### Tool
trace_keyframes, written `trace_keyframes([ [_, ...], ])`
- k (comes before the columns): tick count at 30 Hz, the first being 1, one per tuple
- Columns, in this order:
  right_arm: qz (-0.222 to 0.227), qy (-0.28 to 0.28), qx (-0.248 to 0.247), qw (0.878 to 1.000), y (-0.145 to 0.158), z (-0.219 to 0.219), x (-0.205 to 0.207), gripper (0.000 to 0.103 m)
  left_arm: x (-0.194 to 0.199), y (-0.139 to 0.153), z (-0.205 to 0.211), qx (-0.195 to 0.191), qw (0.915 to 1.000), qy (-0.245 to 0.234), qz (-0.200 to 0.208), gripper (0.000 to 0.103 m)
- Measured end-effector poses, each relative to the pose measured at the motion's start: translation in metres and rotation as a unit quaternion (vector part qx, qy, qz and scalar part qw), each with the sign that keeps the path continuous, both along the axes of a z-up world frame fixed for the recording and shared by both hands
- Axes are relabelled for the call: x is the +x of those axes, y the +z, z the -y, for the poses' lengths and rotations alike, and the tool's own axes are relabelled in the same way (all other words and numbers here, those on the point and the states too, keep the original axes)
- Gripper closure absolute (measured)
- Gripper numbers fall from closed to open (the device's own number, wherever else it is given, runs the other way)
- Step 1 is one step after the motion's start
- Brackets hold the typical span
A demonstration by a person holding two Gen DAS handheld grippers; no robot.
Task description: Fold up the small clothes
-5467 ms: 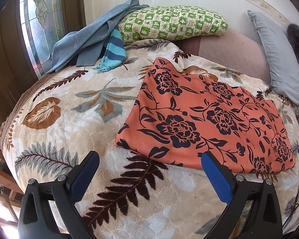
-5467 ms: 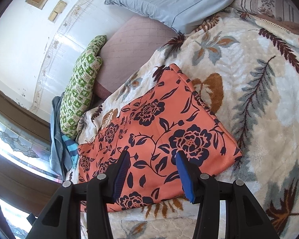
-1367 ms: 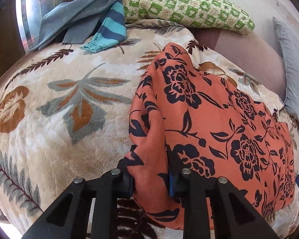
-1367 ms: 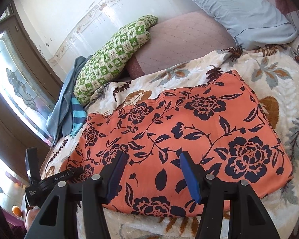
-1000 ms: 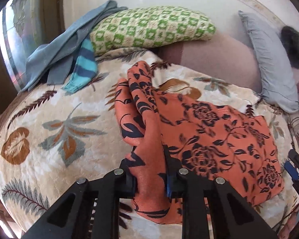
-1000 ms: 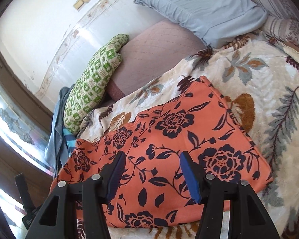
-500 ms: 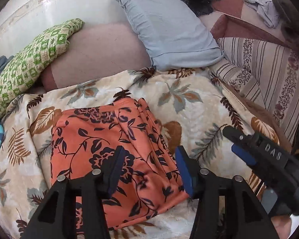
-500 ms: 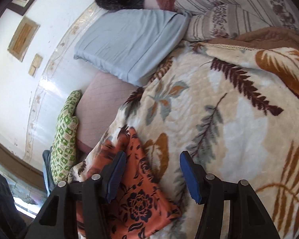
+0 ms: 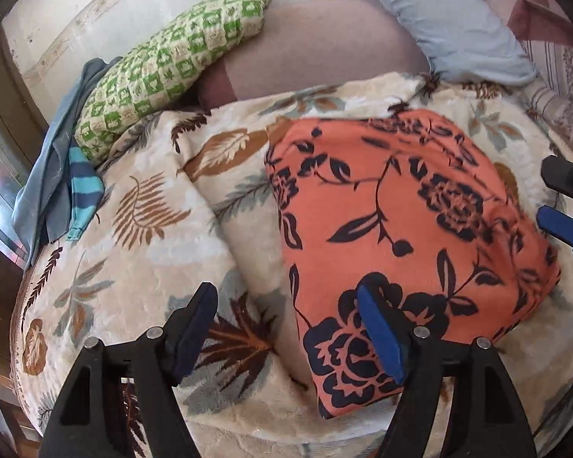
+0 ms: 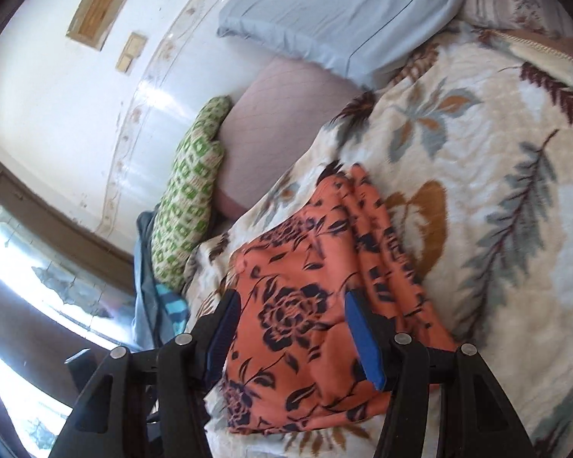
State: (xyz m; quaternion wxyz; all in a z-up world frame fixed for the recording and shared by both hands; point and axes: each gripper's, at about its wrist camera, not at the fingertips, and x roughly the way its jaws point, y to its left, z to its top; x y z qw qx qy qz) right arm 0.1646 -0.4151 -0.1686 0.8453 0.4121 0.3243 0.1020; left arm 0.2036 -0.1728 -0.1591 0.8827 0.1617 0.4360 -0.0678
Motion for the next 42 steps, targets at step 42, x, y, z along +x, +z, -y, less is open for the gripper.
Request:
trace_keyframes([
  [42,0.013,-0.081,-0.079,0.994,0.022,0.011,-0.016,0.051,-0.072,0.112,0.034,0.019,0.9822,-0.037,0.183,0.018],
])
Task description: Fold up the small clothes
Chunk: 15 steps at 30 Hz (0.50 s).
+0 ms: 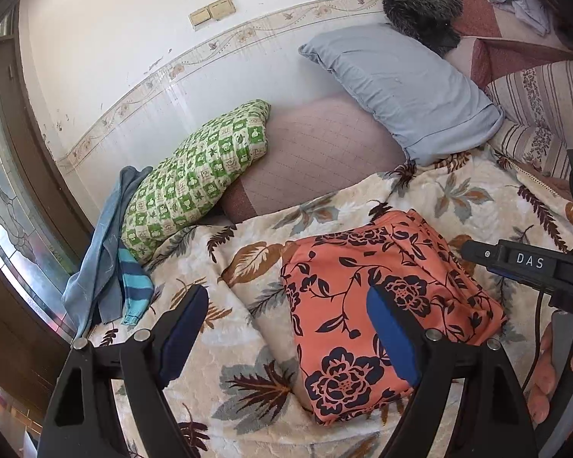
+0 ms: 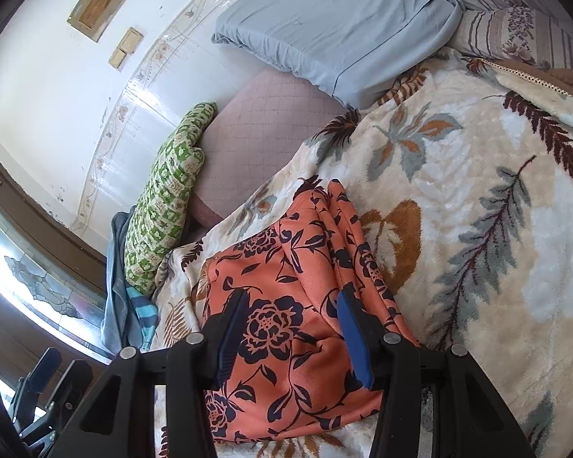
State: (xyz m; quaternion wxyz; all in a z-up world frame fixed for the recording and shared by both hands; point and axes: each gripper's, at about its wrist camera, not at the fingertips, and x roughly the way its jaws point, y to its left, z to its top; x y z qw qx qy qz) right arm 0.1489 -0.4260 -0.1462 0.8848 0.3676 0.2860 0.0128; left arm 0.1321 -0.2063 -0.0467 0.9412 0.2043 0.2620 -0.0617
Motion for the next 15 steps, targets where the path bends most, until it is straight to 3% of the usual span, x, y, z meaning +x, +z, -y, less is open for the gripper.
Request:
trace_keyframes([
  [15,-0.012,0.003,0.008,1.000,-0.004,0.001,0.001,0.045,0.012,-0.013,-0.009,0.001,0.9997,0.018,-0.017,0.018],
])
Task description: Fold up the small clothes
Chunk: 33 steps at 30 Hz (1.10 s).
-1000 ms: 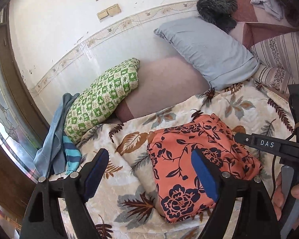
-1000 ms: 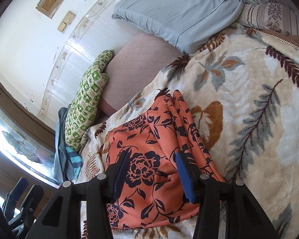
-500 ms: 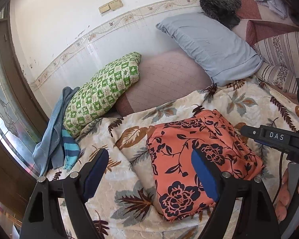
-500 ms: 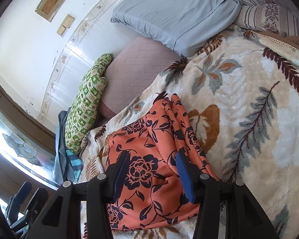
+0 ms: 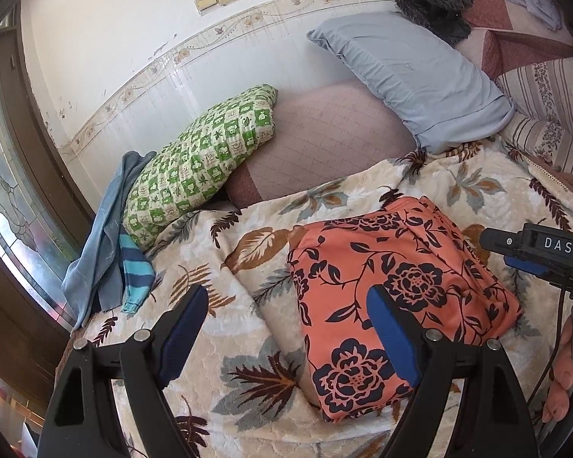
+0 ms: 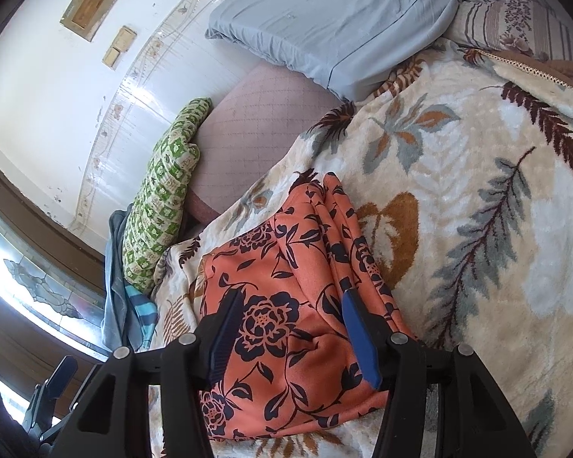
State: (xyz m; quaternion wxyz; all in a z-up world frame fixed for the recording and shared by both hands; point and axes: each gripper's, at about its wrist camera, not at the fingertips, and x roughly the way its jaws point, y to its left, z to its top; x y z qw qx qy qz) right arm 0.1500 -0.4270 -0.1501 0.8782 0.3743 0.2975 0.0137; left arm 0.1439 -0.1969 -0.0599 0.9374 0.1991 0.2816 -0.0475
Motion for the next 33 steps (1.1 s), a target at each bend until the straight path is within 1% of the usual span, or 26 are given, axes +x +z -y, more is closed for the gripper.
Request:
trace_keyframes([
  [19,-0.009,-0.006,0.020,1.000,-0.005,0.006,0.000,0.045,0.006,-0.006,-0.003,0.010,0.9999,0.009,-0.010,0.018],
  [33,-0.017,-0.011,0.029,0.999,-0.008,0.010,0.000,0.045,0.014,-0.019,-0.007,0.014,0.9994,0.017,-0.025,0.018],
])
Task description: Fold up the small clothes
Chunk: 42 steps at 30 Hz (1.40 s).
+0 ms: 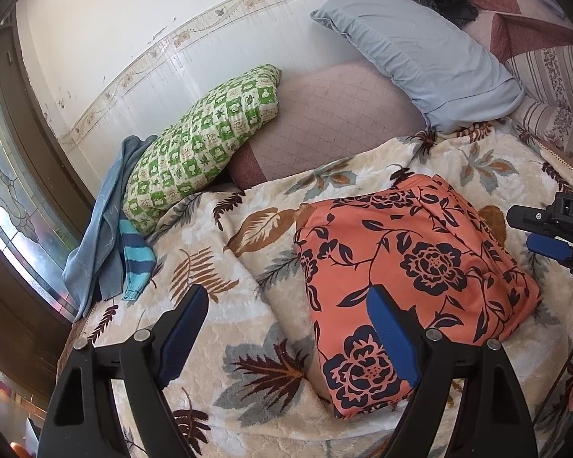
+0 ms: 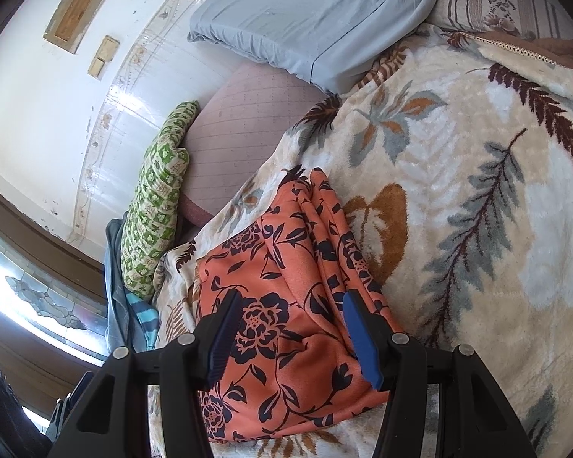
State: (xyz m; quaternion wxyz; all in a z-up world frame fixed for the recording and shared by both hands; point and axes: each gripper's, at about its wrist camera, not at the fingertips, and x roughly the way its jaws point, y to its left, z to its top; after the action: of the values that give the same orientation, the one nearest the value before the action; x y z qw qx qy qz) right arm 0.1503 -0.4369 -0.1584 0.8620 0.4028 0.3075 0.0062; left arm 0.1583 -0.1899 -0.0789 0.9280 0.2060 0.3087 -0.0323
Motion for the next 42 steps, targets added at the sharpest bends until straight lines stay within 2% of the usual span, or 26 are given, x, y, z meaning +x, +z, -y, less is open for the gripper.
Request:
trace_keyframes([
  [19,-0.007,0.000,-0.001,1.000,-0.003,0.002,0.002,0.044,0.011,-0.018,-0.007,-0.010,0.9995,0.016,-0.026,0.018],
  [24,-0.008,-0.007,0.002,1.000,-0.005,0.007,-0.001,0.038,0.015,-0.024,-0.008,-0.013,0.9991,0.021,-0.034,0.018],
  [30,-0.019,-0.015,0.004,1.000,-0.010,0.021,-0.001,0.036,0.031,-0.038,-0.016,-0.033,0.9964,0.026,-0.074,0.018],
  [33,-0.024,-0.022,0.010,0.999,-0.015,0.036,0.004,0.033,0.046,-0.048,-0.025,-0.059,0.9915,0.034,-0.111,0.018],
  [35,-0.033,-0.024,0.020,0.999,-0.022,0.047,0.013,0.033,0.057,-0.054,-0.034,-0.086,0.9853,0.038,-0.143,0.018],
  [39,-0.074,0.007,0.090,0.993,-0.045,0.055,0.031,0.033,0.076,-0.067,-0.046,-0.135,0.9704,0.037,-0.197,0.018],
  [40,-0.074,0.013,0.094,0.993,-0.045,0.052,0.033,0.033,0.079,-0.071,-0.047,-0.146,0.9668,0.034,-0.207,0.018],
  [42,-0.083,0.022,0.064,0.994,-0.041,0.044,0.039,0.033,0.085,-0.076,-0.047,-0.163,0.9610,0.027,-0.222,0.018],
])
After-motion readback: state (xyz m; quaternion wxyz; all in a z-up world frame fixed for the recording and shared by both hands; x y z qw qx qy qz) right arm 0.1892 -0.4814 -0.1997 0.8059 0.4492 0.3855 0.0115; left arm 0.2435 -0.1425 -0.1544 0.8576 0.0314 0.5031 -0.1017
